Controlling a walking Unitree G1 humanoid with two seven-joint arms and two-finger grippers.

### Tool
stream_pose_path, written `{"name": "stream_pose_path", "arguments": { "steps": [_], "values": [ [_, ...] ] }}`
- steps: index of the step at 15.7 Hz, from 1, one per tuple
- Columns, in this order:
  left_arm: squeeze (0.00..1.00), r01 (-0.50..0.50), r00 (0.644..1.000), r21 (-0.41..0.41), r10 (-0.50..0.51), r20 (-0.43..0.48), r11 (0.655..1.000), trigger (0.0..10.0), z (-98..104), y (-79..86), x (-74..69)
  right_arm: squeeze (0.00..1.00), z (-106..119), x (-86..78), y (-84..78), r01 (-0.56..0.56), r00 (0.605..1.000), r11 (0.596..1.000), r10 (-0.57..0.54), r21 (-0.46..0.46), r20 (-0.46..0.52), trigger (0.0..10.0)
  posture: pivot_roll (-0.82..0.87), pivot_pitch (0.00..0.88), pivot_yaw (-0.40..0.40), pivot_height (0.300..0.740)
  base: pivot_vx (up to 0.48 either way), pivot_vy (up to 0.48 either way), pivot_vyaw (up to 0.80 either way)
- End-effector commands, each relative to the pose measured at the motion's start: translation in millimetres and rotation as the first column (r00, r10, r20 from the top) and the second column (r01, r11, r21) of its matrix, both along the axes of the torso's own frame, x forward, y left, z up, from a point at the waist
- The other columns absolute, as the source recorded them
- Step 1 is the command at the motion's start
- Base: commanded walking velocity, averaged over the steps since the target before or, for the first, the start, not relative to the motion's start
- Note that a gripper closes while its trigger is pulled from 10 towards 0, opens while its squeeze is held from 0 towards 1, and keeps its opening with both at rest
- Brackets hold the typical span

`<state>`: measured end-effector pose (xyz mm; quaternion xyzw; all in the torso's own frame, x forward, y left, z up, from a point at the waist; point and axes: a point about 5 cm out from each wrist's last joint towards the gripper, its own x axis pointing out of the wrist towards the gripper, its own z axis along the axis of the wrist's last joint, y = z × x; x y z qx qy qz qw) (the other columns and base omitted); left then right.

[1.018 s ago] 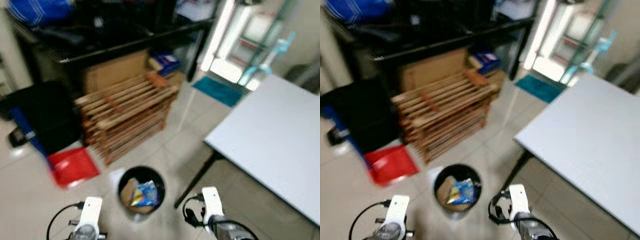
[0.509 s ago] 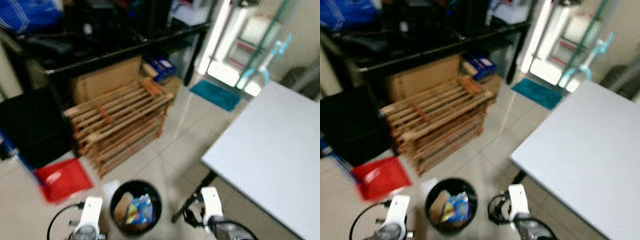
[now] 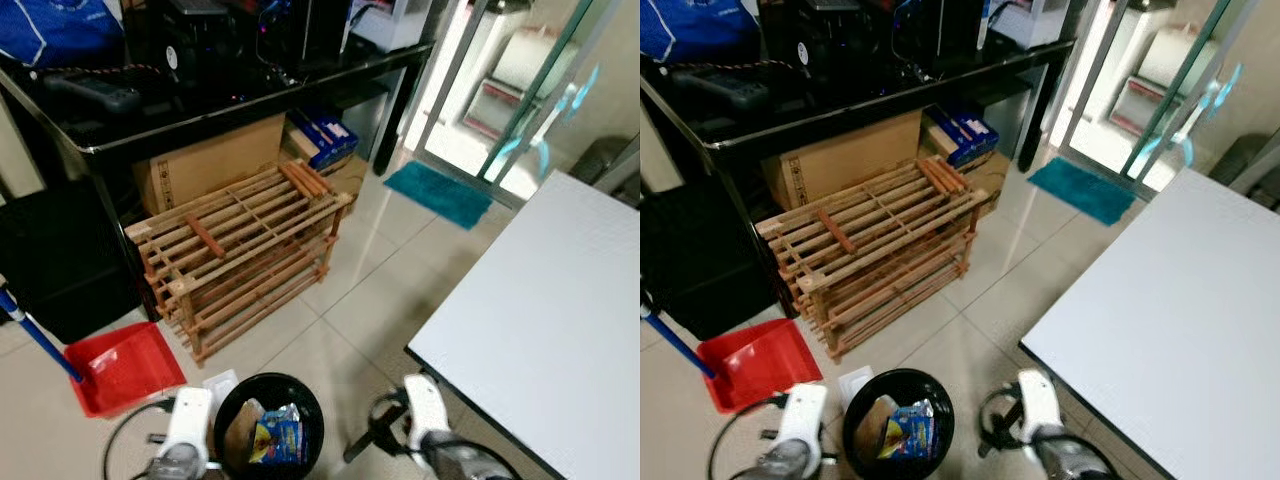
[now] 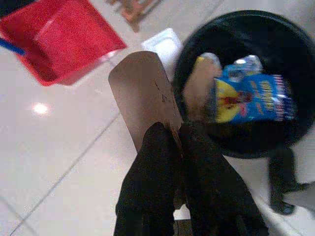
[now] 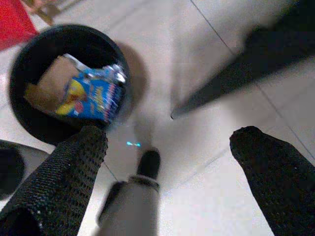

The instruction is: Picking trash to rubbish bin

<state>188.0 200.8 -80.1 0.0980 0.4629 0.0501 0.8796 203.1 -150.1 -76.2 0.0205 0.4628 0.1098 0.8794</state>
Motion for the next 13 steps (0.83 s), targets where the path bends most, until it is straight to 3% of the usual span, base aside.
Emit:
{"name": "stream_pose_path", "arguments": {
  "steps": [1, 7, 9, 13],
  "values": [
    [0.00, 0.008, 1.000, -0.016, -0.008, 0.000, 1.000, 10.0, -1, -3.6, -0.6, 0.00, 1, 1.9, -3.7, -0.001, 1.000, 1.000, 0.001, -0.006, 0.004, 10.0, -0.01, 0.054, -0.154, 0.740, 0.000, 0.000, 0.00],
    [0.00, 0.026, 0.999, -0.016, -0.026, 0.033, 1.000, 10.0, 4, -5.1, 8.6, 0.00, 8, 9.4, 6.9, -0.244, 0.970, 0.969, 0.244, 0.031, 0.024, 10.0, -0.04, 0.079, -0.157, 0.740, 0.000, 0.000, 0.00],
    [0.00, 0.053, 0.995, -0.021, -0.051, 0.091, 0.998, 10.0, 12, -8.6, 23.1, 0.00, 16, 15.3, 15.5, -0.393, 0.919, 0.913, 0.388, 0.105, 0.068, 10.0, -0.06, 0.098, -0.156, 0.740, 0.000, 0.000, 0.00],
    [0.00, 0.115, 0.987, -0.053, -0.108, 0.121, 0.992, 10.0, 15, -21.9, 30.7, 0.00, 22, 16.6, 18.5, -0.434, 0.900, 0.888, 0.421, 0.151, 0.109, 10.0, -0.12, 0.162, -0.174, 0.740, 0.000, 0.000, 0.00]
  ]
}}
